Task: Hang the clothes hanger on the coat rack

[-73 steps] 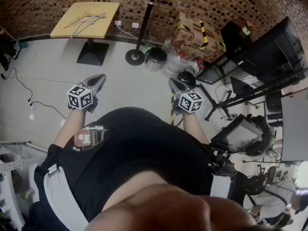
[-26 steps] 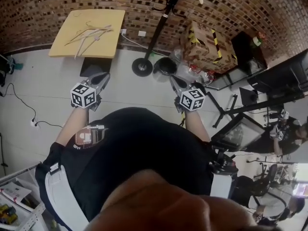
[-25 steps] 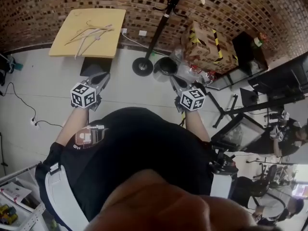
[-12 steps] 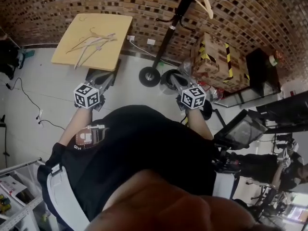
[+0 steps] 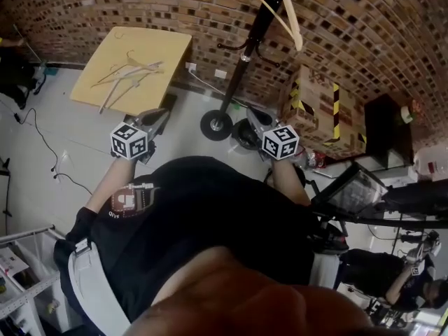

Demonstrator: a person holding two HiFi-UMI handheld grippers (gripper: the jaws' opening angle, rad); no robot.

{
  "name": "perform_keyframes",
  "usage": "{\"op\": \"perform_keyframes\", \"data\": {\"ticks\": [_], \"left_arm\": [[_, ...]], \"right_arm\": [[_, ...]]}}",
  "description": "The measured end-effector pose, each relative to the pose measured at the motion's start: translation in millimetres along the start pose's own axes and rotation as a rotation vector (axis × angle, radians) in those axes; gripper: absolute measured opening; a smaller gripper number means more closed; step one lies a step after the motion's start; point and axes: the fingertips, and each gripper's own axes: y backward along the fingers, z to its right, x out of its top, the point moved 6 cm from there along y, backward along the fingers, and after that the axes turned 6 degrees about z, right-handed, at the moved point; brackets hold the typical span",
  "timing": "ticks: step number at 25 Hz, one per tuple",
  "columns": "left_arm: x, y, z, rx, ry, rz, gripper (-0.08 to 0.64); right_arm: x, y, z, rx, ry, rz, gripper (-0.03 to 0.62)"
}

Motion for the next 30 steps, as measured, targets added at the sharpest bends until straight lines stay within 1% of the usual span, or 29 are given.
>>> {"op": "perform_keyframes", "data": {"ticks": [4, 8, 14, 21, 25, 30], "left_arm": [[3, -22, -21, 0.001, 0.024, -0.011, 0.002], [6, -29, -52, -0.024, 0.031, -0.015, 0.002], [26, -26, -138, -0.061, 0.026, 0.012, 0.002], [63, 5, -253, -0.068, 0.004, 0.011, 0.002], [66, 27, -301, -0.056, 0.022, -0.001, 0.002], [62, 39, -348, -0.010, 0.068, 0.001, 0.002]], "right_arm": [[0, -19, 19, -0.004, -0.018, -0.022, 0.014], [-1, -51, 19, -0.012, -0.021, -0.046, 0.014], [17, -125, 9, -0.060, 0.010, -0.036, 0.014], [41, -225, -18, -0.092, -0.008, -0.018, 0.014], [46, -278, -37, -0.068, -0.014, -0.045, 0.014], [46, -335, -41, -0.020, -0.016, -0.093, 0.015]]}}
